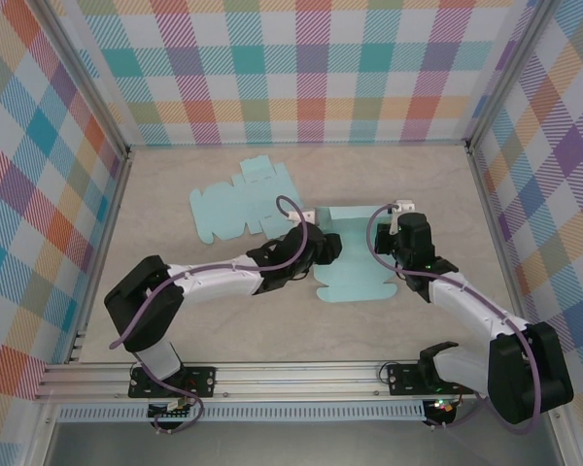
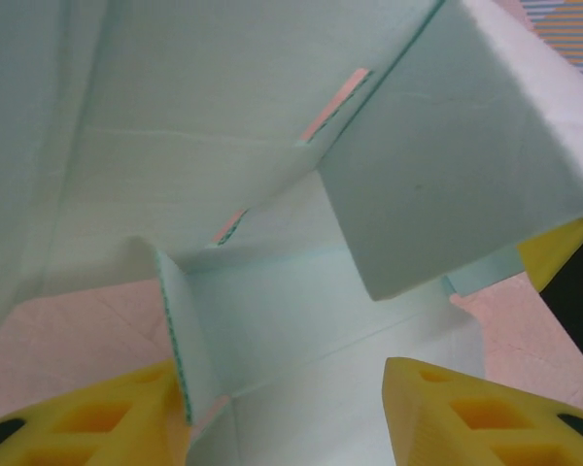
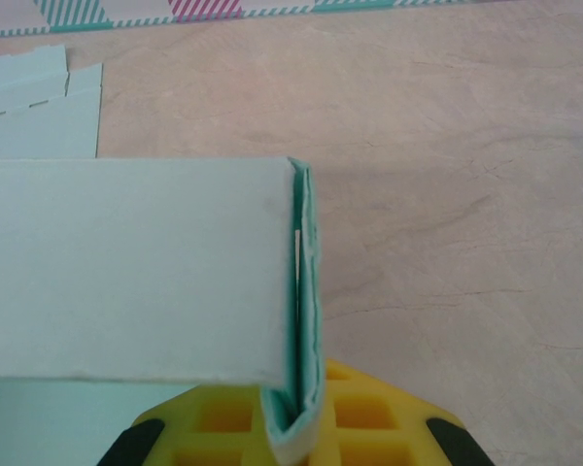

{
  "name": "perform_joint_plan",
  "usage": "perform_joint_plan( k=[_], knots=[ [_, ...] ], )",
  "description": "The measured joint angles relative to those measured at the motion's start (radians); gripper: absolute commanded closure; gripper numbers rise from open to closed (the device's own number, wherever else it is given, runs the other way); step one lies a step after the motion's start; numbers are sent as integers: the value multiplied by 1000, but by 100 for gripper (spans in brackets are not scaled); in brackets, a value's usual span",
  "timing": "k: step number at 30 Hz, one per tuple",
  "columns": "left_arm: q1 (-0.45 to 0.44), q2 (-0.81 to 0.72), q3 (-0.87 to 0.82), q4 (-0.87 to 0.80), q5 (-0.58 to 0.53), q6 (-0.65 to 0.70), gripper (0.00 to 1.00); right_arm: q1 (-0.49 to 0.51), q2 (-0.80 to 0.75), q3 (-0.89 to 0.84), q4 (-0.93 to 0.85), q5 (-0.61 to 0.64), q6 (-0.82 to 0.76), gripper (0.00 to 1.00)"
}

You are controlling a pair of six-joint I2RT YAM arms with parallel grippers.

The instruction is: Fold the paper box

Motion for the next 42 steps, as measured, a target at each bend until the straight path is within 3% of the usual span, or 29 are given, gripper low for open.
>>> perform_joint_plan(
  k=[16, 29, 37, 42],
  knots=[
    [0, 62, 24, 44, 34, 27, 49, 0, 0, -2, 0, 8, -4, 100],
    [-14, -309, -205, 54, 71, 172, 41, 0, 3, -2, 5, 7, -3, 100],
    [13, -500, -222, -26, -158, 292, 45, 0, 3, -2, 5, 3, -3, 100],
    [141, -470, -218, -79, -246, 290, 46, 0, 3, -2, 6, 0, -3, 100]
  ],
)
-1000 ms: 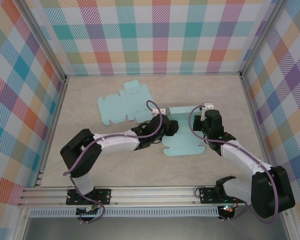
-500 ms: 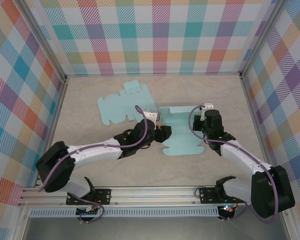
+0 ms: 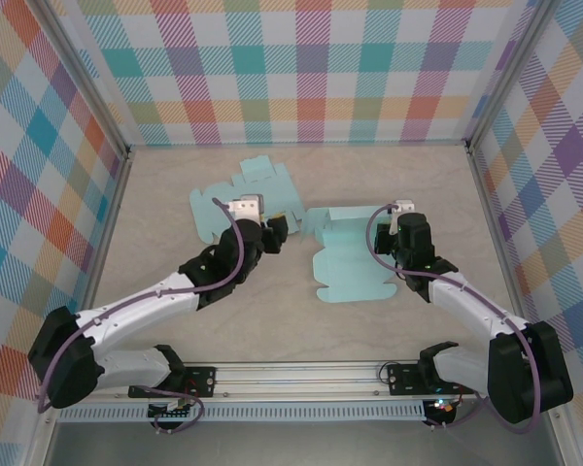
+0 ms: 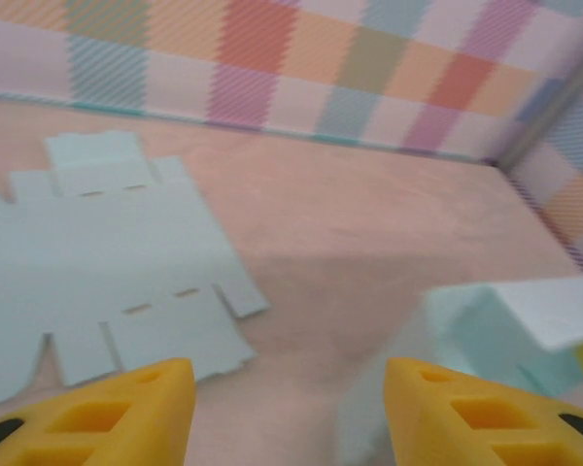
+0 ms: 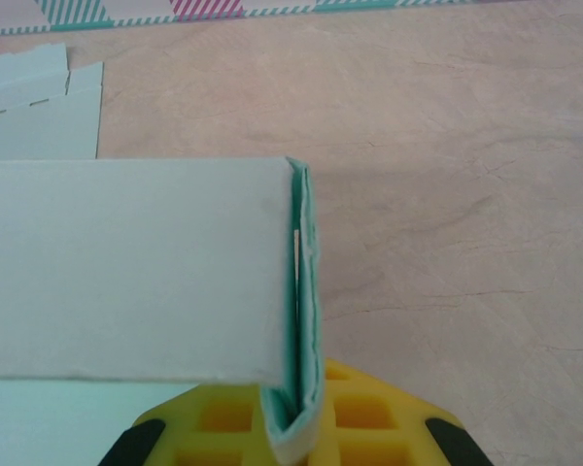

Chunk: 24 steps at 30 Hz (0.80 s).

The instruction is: Fold the paper box

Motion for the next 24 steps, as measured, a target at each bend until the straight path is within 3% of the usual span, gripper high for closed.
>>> perform_joint_plan(
  k=[7, 14, 24],
  knots=[
    [90, 194, 45, 10, 15, -2, 46, 0, 0, 0, 0, -5, 0, 100],
    [93, 378, 92, 111, 176, 74, 46, 0, 0, 0, 0, -8, 0, 100],
    [60, 409, 100, 191, 378, 187, 48, 0, 0, 0, 0, -7, 0, 100]
  ],
)
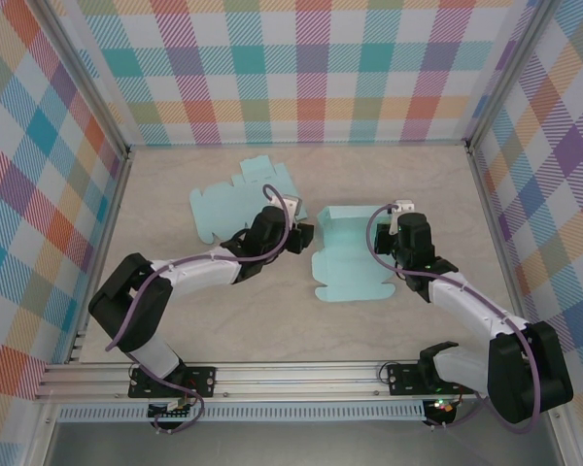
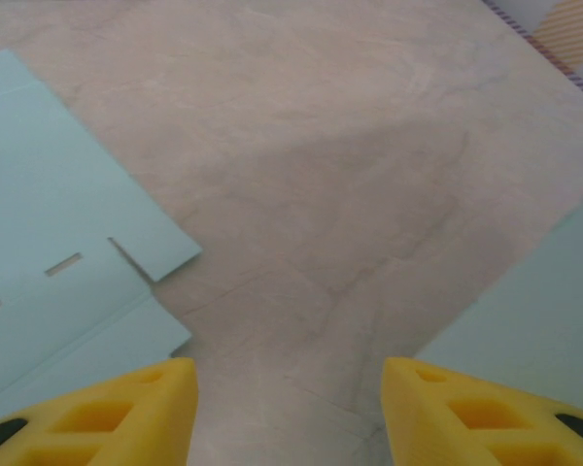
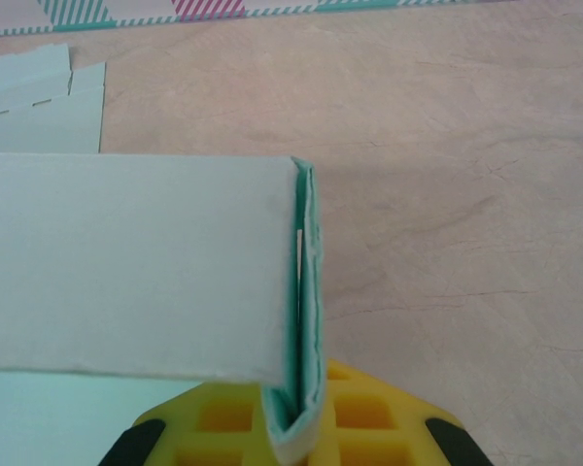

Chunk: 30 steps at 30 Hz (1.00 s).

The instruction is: Fold the paper box

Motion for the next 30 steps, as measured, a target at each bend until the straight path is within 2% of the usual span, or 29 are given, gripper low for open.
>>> perform_joint_plan(
  k=[12, 20, 30],
  knots=[
    [-35, 2, 0, 6, 125, 112, 47, 0, 0, 0, 0, -1, 0, 100],
    [-37, -8, -1, -9, 140, 198, 50, 0, 0, 0, 0, -1, 0, 100],
    [-39, -59, 6, -89, 217, 326, 49, 0, 0, 0, 0, -1, 0, 100]
  ],
)
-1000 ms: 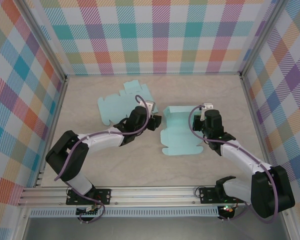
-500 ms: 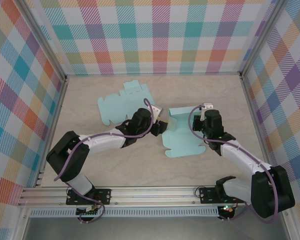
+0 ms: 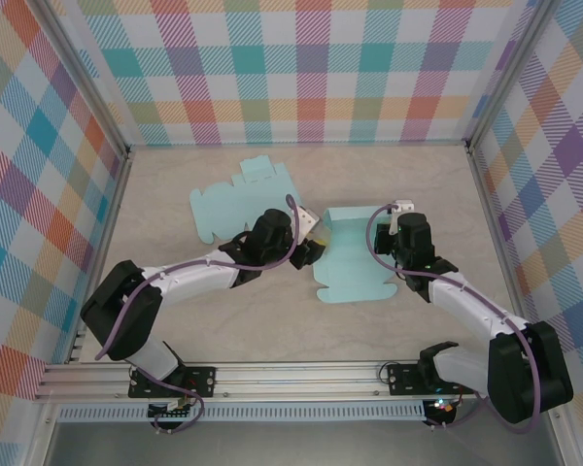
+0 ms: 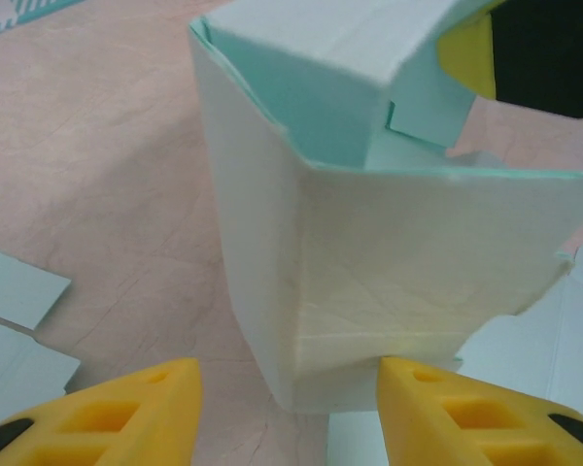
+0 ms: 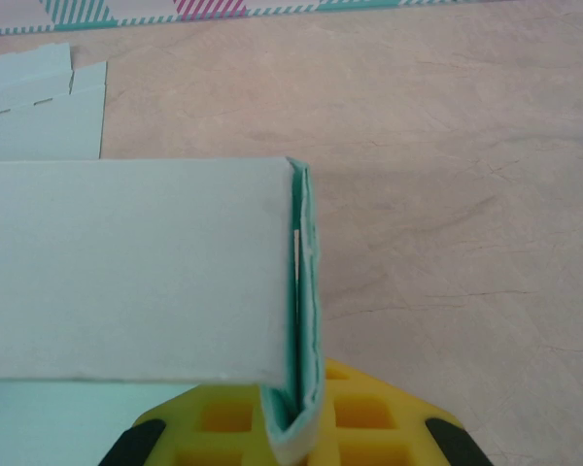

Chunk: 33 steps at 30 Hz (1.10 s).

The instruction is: Fold the paper box

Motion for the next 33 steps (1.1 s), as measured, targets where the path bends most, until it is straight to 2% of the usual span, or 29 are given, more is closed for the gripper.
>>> perform_joint_plan(
  k=[14, 23, 25, 33],
  knots=[
    [-2, 55, 79, 24, -67, 27, 49, 0, 0, 0, 0, -2, 0, 100],
    [-39, 133, 147, 42, -130, 56, 45, 0, -1, 0, 0, -3, 0, 100],
    [-51, 146, 159, 48, -157, 61, 48, 0, -1, 0, 0, -3, 0, 100],
    [-80, 186, 172, 103, -335, 79, 69, 0, -1, 0, 1, -10, 0, 100]
  ],
)
